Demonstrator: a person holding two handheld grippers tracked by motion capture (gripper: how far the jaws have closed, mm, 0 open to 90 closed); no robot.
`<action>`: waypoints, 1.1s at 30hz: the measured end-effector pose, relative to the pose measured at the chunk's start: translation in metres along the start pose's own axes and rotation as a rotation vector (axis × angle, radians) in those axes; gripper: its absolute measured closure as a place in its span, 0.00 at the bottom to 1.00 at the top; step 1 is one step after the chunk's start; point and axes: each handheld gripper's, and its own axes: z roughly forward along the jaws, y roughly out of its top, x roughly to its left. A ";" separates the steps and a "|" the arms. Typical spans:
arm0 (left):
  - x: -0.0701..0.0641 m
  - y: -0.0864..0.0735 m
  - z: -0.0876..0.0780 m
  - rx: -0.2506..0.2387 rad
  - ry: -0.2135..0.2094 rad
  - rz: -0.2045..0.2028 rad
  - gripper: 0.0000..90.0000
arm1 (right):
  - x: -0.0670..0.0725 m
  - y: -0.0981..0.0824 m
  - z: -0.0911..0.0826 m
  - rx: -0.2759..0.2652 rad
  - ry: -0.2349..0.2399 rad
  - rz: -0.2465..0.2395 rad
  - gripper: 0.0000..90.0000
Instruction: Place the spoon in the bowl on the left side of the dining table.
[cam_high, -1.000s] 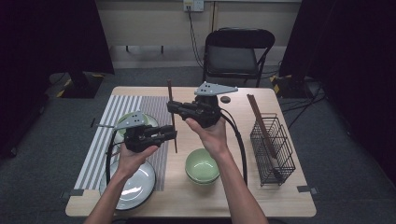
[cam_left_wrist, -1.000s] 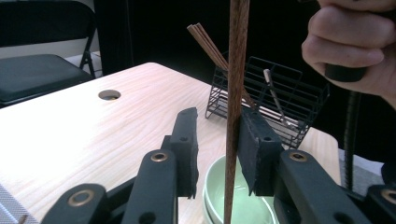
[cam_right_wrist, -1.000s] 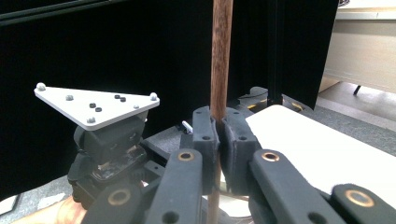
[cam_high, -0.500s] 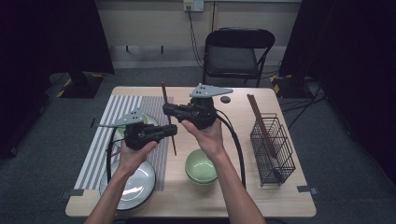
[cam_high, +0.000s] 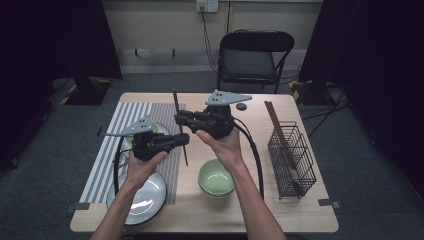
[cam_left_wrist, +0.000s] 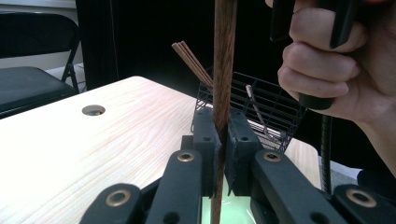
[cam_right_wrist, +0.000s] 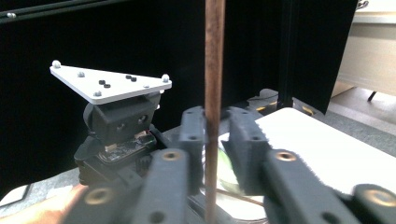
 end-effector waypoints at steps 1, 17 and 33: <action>-0.001 0.000 -0.001 0.001 0.007 0.006 0.94 | -0.001 0.000 -0.002 -0.002 0.001 -0.005 0.79; 0.008 0.005 -0.023 -0.020 0.060 0.006 0.94 | -0.005 -0.041 -0.023 0.044 -0.022 -0.012 0.69; 0.000 0.015 -0.013 -0.019 0.024 0.009 0.94 | 0.003 -0.080 0.022 0.140 0.070 -0.028 0.82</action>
